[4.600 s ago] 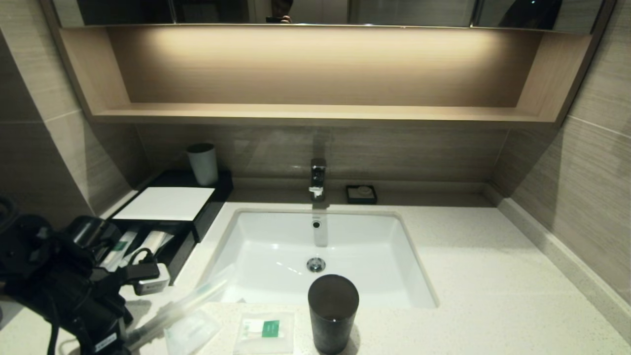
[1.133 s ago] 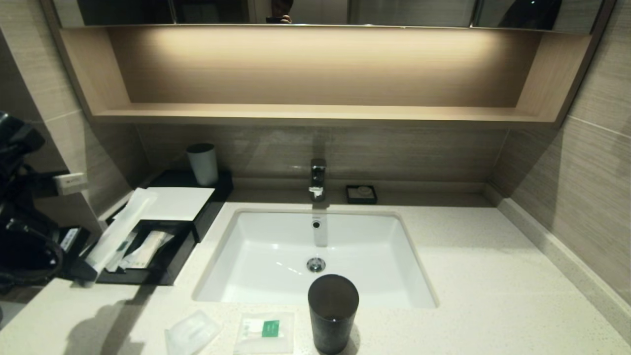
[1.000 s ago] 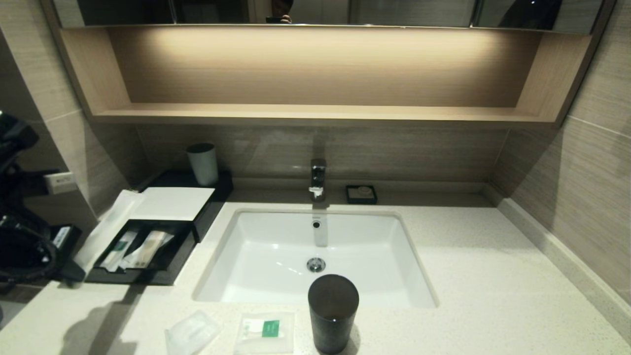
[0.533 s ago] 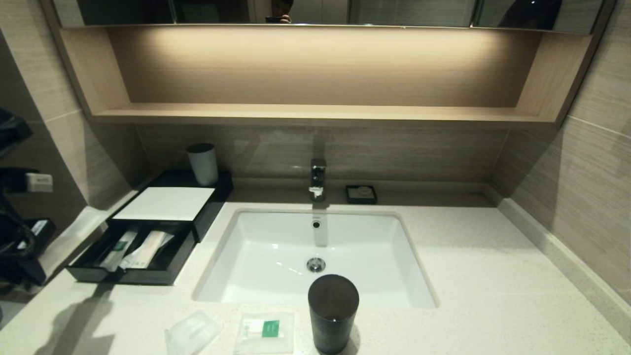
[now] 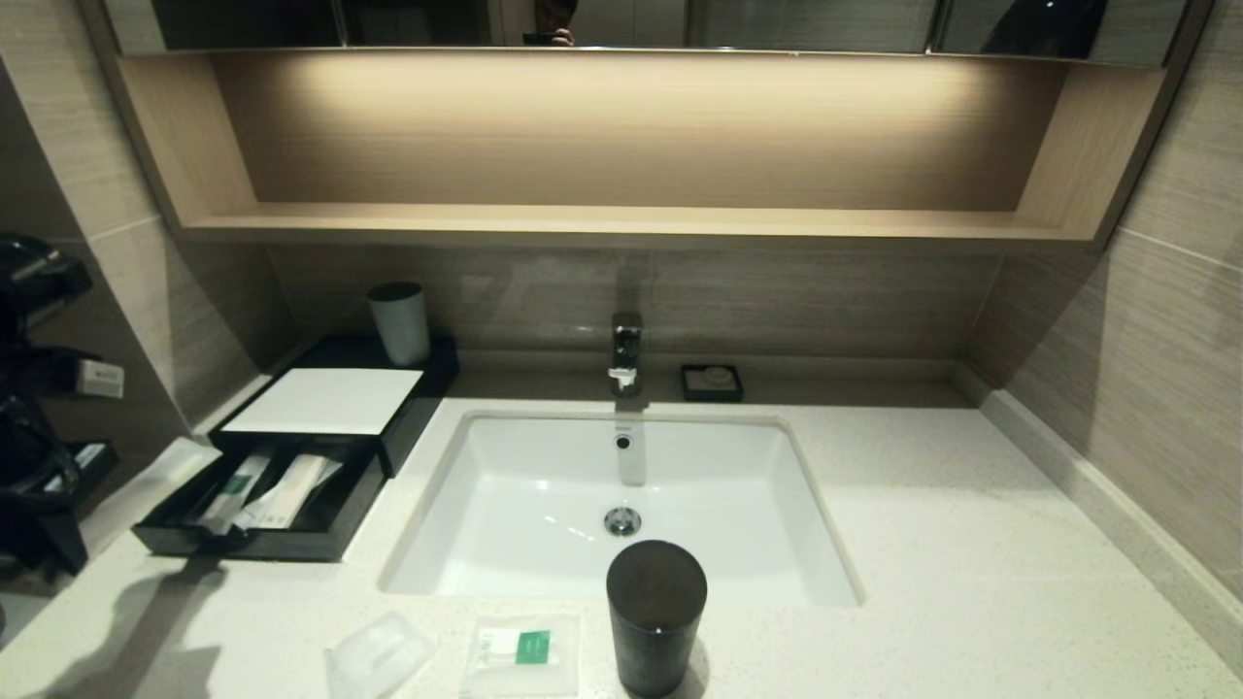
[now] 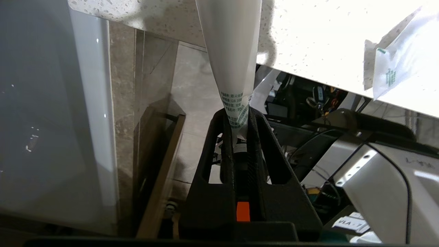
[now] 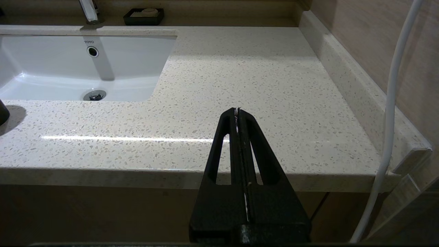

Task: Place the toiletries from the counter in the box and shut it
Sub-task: Place the bathroom toiletry into the drawer

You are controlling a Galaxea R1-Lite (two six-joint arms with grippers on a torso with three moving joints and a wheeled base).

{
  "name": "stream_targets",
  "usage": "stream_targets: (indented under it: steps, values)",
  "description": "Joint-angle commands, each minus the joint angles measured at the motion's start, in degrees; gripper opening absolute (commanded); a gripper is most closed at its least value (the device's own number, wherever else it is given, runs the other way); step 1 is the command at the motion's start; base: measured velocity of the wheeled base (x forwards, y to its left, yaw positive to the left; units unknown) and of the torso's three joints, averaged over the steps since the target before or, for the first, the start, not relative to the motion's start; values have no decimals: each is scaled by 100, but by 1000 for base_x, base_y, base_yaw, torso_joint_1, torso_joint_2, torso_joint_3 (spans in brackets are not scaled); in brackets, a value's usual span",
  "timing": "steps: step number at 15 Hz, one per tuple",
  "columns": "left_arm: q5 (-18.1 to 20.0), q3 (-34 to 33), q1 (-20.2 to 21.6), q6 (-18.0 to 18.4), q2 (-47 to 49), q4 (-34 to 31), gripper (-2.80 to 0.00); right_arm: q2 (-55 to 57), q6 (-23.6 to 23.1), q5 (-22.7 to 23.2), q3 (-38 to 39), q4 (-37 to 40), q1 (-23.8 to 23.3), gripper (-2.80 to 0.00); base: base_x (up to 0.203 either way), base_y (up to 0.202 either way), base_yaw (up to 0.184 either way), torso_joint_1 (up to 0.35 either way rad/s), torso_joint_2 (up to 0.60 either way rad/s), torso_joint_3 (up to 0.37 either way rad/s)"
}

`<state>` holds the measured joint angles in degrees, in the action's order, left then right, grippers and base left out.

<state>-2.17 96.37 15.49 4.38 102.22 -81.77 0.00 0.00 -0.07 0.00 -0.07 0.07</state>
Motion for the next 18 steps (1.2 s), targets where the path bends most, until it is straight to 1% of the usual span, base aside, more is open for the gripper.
stream_targets:
  steps: [1, 3, 4, 9, 18]
  values:
    - [-3, 219, 185, 303, 221, -159, -280, 0, 0, -1, 9, -1, 1, -280, 0, 0, 0, 0, 0, 0]
    - [-3, 296, 358, 579, 391, -163, -280, 0, 0, -5, 1, -1, 1, -280, 0, 0, 0, 0, 0, 0]
    - [-3, 318, 416, 662, 460, -164, -280, 0, 0, -1, 9, -1, 1, -280, 0, 0, 0, 0, 0, 0]
    - [-3, 347, 516, 898, 698, -109, -280, 0, 0, -1, 9, -1, 1, -280, 0, 0, 0, 0, 0, 0]
    - [50, 599, 508, 907, 1105, -69, -280, 0, 0, -1, 3, -1, 1, -280, 0, 0, 0, 0, 0, 0]
